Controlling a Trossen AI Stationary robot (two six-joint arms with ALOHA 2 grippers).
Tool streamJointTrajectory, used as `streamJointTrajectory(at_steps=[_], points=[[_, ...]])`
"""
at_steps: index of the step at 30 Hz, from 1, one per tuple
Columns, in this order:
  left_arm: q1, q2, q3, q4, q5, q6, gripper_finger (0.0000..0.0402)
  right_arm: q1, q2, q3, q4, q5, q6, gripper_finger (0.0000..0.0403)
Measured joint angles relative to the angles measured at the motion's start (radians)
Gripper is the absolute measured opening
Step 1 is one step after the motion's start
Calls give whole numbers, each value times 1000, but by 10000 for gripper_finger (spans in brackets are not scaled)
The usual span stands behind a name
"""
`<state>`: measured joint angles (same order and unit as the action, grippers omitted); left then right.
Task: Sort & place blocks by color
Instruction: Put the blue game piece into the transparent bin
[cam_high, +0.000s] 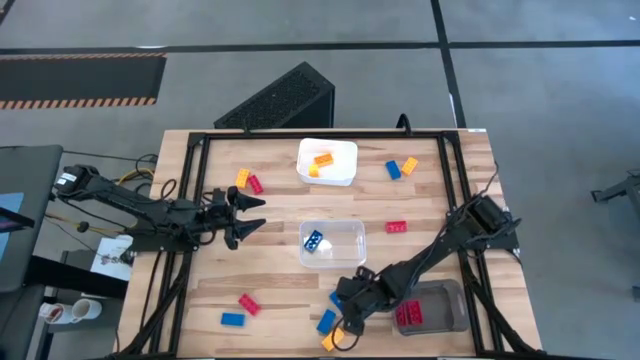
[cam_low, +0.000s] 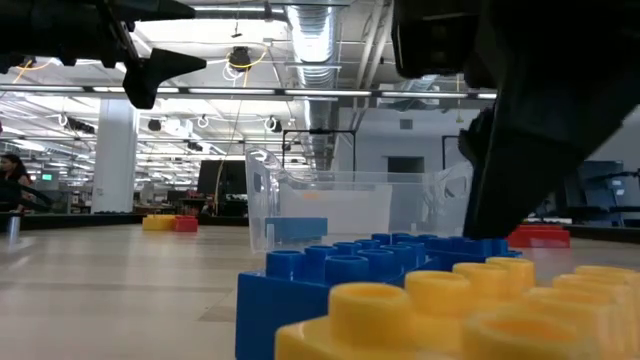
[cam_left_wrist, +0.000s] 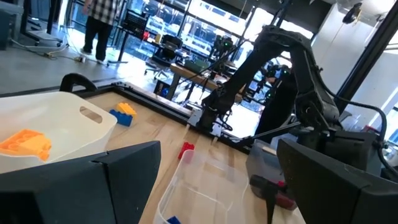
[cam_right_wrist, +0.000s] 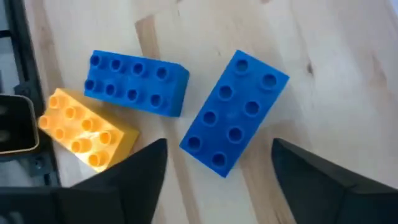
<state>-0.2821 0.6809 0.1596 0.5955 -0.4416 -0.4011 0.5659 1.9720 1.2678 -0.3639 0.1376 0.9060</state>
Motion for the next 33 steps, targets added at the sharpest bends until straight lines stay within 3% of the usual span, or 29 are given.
streamJointTrajectory(at_steps=[6,17,33], points=[[0,0,0,5,0,-2,308,-13,15,1,3,22,11,349],[0,0,-1,1,0,-3,308,-32,13,2,-130,26,73,319],[0,0,-1,1,1,-3,308,-27,13,2,-97,35,36,317]])
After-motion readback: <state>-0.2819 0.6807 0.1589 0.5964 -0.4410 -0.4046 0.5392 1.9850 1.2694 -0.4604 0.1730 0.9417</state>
